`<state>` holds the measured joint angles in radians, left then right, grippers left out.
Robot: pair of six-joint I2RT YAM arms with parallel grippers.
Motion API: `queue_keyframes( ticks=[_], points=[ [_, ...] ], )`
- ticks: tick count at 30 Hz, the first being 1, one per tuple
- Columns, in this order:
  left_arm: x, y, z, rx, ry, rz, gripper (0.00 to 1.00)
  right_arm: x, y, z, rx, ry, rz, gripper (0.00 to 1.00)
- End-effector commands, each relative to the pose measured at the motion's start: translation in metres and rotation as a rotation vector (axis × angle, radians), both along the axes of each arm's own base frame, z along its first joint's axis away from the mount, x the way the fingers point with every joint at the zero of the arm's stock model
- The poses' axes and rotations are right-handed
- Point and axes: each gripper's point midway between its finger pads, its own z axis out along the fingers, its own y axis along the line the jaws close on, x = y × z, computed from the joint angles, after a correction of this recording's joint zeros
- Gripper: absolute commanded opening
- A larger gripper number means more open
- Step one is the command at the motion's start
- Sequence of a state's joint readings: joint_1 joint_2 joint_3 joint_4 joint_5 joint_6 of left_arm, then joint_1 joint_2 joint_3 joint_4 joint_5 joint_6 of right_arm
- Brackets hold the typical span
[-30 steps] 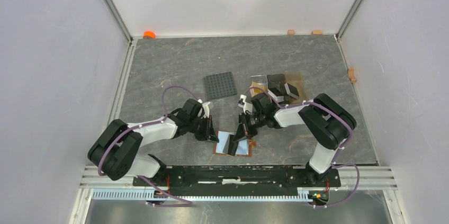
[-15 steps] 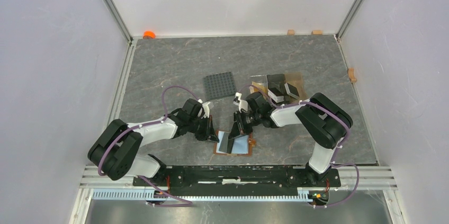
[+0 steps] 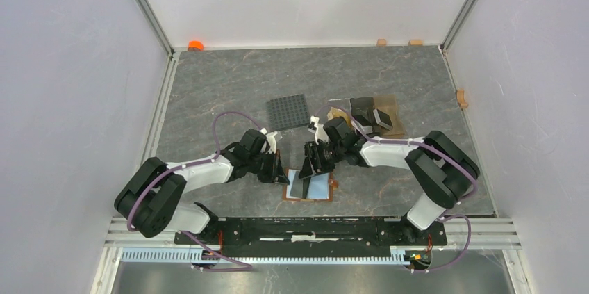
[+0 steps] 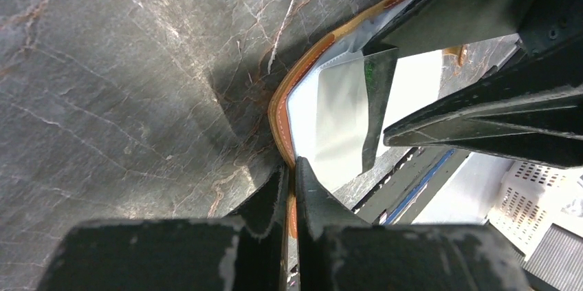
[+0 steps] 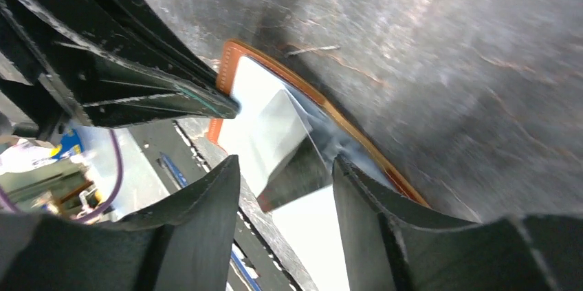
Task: Put the credit cards into the card holder
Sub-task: Insert the credit card into the card holder.
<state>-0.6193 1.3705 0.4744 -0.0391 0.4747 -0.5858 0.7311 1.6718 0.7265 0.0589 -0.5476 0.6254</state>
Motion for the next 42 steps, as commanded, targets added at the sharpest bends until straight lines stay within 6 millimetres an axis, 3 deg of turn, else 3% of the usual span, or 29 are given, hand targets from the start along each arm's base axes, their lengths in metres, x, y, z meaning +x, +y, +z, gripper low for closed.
queue_keyframes(
  ticks=[1,12,18,33,42],
  points=[
    [0.001,0.002,0.003,0.015,-0.018,-0.001,0.05,-0.002,-0.064,-0.035,-0.306,-0.041,-0.073,0.60],
    [0.001,0.000,0.008,0.001,-0.022,-0.009,0.10,-0.016,-0.052,-0.004,-0.157,-0.041,-0.165,0.54],
    [0.001,-0.001,0.009,-0.003,-0.021,-0.010,0.23,-0.019,-0.034,-0.002,-0.096,-0.033,-0.169,0.49],
    [0.001,-0.008,0.014,-0.049,-0.025,-0.036,0.23,-0.009,0.003,-0.003,-0.081,-0.063,-0.114,0.38],
    [0.003,-0.012,0.018,-0.067,-0.039,-0.042,0.26,-0.005,0.021,0.000,-0.087,-0.079,-0.075,0.38]
  ],
)
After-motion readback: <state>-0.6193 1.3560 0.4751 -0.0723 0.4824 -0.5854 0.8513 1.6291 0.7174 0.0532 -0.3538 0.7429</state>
